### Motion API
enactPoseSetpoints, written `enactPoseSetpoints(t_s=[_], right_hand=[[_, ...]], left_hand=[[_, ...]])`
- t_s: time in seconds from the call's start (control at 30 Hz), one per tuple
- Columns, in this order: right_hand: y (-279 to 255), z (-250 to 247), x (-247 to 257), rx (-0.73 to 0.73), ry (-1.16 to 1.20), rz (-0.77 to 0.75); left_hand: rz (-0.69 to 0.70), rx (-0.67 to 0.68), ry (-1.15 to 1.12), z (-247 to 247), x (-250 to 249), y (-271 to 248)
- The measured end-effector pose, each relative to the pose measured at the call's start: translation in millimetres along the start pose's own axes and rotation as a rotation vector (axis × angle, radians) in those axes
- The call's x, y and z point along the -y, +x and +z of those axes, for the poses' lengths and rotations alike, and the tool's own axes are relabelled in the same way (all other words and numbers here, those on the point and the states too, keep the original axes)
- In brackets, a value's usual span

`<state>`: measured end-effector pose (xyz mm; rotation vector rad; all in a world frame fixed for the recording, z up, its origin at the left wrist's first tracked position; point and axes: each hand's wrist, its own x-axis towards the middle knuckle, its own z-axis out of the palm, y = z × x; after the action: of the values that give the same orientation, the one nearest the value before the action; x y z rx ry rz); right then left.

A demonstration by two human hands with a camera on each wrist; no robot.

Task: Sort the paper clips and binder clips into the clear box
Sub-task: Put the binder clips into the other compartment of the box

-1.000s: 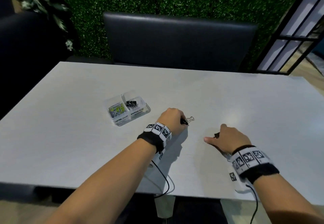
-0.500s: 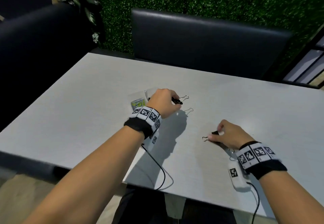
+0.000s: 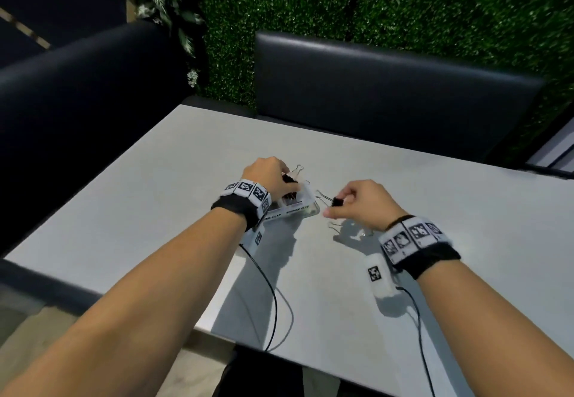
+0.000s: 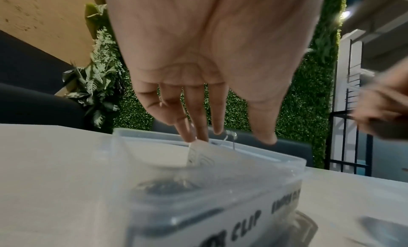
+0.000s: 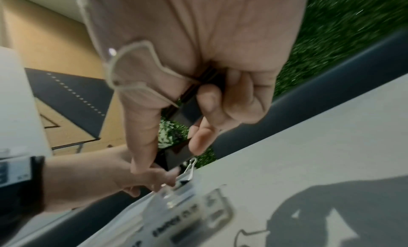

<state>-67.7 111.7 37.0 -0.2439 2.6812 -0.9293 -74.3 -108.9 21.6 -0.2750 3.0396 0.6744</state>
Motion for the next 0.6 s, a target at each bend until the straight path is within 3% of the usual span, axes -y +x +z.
enactPoseSetpoints(t_s=[0.2, 0.3, 0.6], right_hand=[[51, 29, 54, 0.053, -0.127, -0.11], [68, 35, 65, -0.013, -0.096, -0.121], [68, 35, 42, -0.158, 0.011, -0.023]], left_hand=[[-0.098, -0.123, -0.139, -4, 34, 0], [-0.14, -0.143, -0.187, -9, 56, -3], [-0.143, -0.133, -0.355, -12, 78, -19]])
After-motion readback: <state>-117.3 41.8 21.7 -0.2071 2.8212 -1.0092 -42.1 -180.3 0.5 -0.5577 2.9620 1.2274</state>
